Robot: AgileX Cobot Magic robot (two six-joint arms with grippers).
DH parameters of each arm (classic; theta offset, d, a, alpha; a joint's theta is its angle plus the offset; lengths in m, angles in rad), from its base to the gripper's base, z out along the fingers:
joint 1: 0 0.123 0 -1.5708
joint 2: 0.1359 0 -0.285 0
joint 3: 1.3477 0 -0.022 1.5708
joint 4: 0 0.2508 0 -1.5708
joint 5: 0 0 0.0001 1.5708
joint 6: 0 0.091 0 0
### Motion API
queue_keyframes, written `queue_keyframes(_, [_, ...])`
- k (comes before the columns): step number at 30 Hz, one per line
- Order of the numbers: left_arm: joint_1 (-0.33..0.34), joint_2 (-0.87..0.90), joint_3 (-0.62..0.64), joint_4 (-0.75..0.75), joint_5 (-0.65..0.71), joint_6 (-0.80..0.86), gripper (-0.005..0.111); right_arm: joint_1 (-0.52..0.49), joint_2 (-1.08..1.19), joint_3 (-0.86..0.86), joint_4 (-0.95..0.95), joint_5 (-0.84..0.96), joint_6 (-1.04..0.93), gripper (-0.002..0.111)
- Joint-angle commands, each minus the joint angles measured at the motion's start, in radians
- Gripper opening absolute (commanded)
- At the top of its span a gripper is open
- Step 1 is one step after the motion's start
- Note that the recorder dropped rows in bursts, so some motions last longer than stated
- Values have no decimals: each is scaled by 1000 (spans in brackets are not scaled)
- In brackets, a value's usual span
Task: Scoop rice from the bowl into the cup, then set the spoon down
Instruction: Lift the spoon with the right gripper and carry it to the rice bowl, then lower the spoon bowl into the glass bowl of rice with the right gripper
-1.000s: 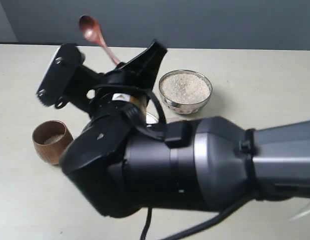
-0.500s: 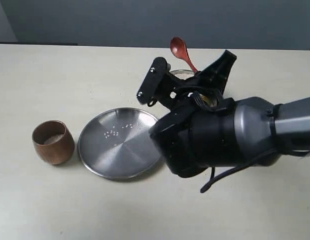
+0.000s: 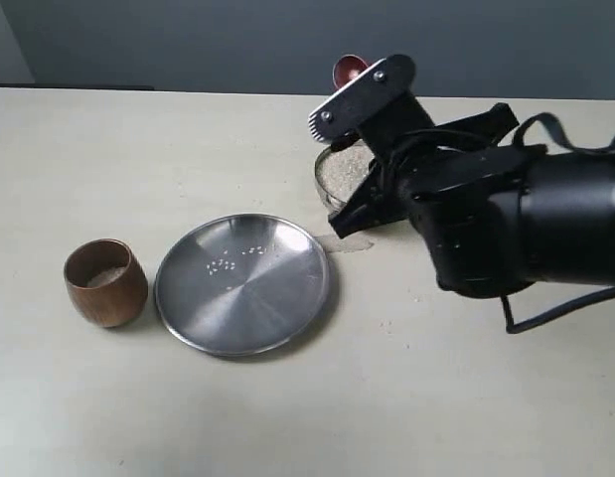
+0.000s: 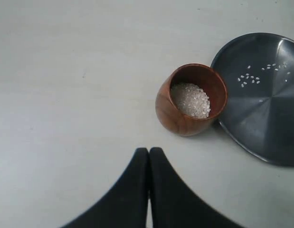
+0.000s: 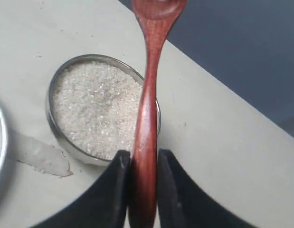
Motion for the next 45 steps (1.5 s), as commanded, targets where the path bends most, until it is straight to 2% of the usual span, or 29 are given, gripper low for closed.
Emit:
queue_keyframes(1, [-2,1,3,3,-14,-5,0,-67,-49,58,-6,88,30,-1])
queue_keyframes(5, [-2,1,3,3,-14,-5,0,-139,-72,128,-6,247,90,-1])
queue_keyframes(10, [-2,1,3,3,-14,-5,0,-192,-72,177,-6,344,92,-1])
queue_keyframes(20, [-2,1,3,4,-14,-5,0,-192,-40,151,-6,78,-269,-1])
queue_keyframes(28, [-2,1,3,4,-14,-3,0,-192,-30,38,-6,79,-268,-1])
queue_keyframes(34, [-2,1,3,4,-14,-3,0,-192,-2,47,-6,63,-268,-1])
queue_keyframes(37, [-2,1,3,4,-14,-3,0,-192,0,62,-6,58,-220,-1])
queue_keyframes(41, [-2,1,3,4,-14,-3,0,-192,-4,64,-6,58,-52,-1])
queue_keyframes(45, [-2,1,3,4,-14,-2,0,-190,-46,75,-6,188,83,-1])
